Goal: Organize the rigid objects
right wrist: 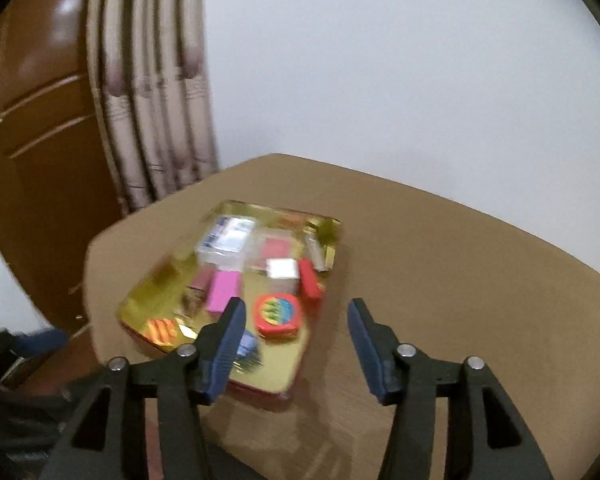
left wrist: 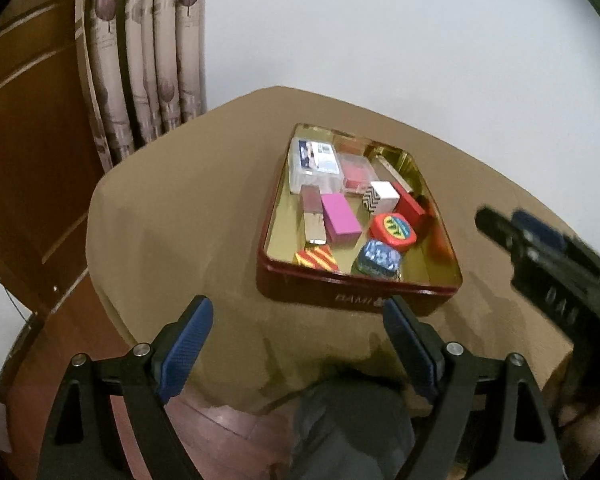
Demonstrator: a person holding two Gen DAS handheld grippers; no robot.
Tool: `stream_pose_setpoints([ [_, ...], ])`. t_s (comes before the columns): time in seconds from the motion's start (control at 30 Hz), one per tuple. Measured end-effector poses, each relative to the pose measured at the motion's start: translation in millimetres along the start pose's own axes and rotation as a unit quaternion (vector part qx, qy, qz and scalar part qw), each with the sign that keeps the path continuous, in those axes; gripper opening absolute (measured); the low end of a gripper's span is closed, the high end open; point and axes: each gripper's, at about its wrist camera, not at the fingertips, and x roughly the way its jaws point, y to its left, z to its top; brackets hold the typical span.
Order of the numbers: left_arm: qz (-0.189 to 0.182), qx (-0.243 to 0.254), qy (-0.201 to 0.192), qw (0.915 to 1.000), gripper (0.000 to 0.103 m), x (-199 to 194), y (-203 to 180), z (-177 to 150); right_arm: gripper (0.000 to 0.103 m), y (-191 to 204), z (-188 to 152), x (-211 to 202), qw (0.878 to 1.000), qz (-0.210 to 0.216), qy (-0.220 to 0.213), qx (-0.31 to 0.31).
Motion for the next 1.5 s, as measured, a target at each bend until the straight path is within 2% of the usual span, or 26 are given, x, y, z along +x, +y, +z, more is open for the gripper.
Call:
stream_pose_setpoints([
  [0.17, 0.019, 0.009, -0.010, 0.9997, 0.086, -0.6, -5.7, 4.1, 0.057, -12.7, -14.7, -17.6, 0.999, -0.011, -0.017, 0.025],
  [0.4, 0.042, 0.035, -0.026, 0.9981, 0.086, -3.5, -17.6, 7.7, 0.057, -3.9, -24.1, -27.4, 0.999, -0.025, -0.037, 0.004],
  [0.73, 0.045, 0.049, -0.042, 0.9969, 0.087, -9.3, -25.9, 12.3, 0.059, -1.8, -24.1, -44.7, 0.998, -0.034, -0.059, -0.001],
  [1.0, 0.044, 0.065, -0.064, 0.9949, 0.093, -19.2, -32.6, 16.0, 0.060, -8.0, -22.9, -53.8, 0.997, -0.031, -0.069, 0.007],
  [1.5, 0.030, 0.075, -0.070, 0.9943, 0.095, -21.5, -32.1, 21.0, 0.060, -11.6, -24.5, -59.8, 0.997, -0.037, -0.070, 0.015],
])
